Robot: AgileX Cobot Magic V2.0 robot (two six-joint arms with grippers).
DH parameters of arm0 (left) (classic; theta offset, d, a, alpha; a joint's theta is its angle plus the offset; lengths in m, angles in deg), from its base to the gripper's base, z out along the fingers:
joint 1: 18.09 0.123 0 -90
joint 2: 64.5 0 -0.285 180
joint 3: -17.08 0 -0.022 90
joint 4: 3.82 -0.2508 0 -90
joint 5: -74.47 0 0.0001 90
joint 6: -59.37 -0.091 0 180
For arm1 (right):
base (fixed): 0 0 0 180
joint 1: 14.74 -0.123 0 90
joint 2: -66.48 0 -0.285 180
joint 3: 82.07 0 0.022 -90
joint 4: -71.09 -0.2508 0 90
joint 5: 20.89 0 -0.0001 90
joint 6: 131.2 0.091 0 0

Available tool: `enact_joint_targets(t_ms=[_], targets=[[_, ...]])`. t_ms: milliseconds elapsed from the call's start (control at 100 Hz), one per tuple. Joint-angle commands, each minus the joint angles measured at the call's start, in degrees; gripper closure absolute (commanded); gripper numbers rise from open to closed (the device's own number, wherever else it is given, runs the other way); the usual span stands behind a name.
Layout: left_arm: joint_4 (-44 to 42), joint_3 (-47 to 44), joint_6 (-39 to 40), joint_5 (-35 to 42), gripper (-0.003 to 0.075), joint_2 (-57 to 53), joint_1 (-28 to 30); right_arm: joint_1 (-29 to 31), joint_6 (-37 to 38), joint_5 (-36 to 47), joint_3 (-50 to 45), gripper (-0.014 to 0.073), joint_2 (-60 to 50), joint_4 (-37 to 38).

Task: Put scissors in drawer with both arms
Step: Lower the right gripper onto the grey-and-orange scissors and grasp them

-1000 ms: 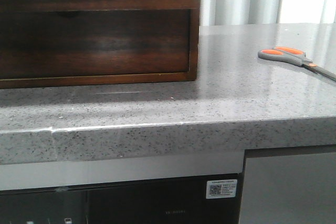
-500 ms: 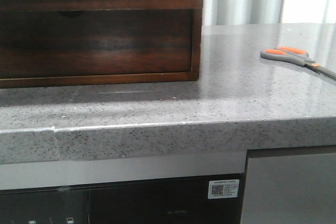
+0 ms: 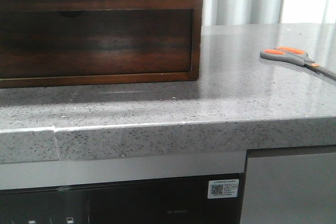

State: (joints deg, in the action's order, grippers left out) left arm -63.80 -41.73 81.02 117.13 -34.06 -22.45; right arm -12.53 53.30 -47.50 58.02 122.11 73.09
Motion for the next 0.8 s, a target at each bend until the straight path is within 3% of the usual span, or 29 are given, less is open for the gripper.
enact_joint_targets(t_ms=[0,260,410,790], targets=[[5.36,1.56,3.07,-0.73,0.0386,-1.53,-0.11,-0.17,-0.96,-0.43,7.79,0.0365,7.86,0.13],[5.39,1.56,5.43,-3.73,0.0386,-4.3,-0.11,-0.17,-6.23,-14.71,28.5,0.026,29.94,-2.84],[5.39,1.56,5.43,-3.73,0.0386,-4.3,-0.11,-0.44,-10.98,-21.46,40.6,0.026,40.52,-8.47],[5.39,1.56,5.43,-3.73,0.0386,-4.3,-0.11,-1.84,-10.98,-31.73,56.8,0.0262,55.96,-6.79]])
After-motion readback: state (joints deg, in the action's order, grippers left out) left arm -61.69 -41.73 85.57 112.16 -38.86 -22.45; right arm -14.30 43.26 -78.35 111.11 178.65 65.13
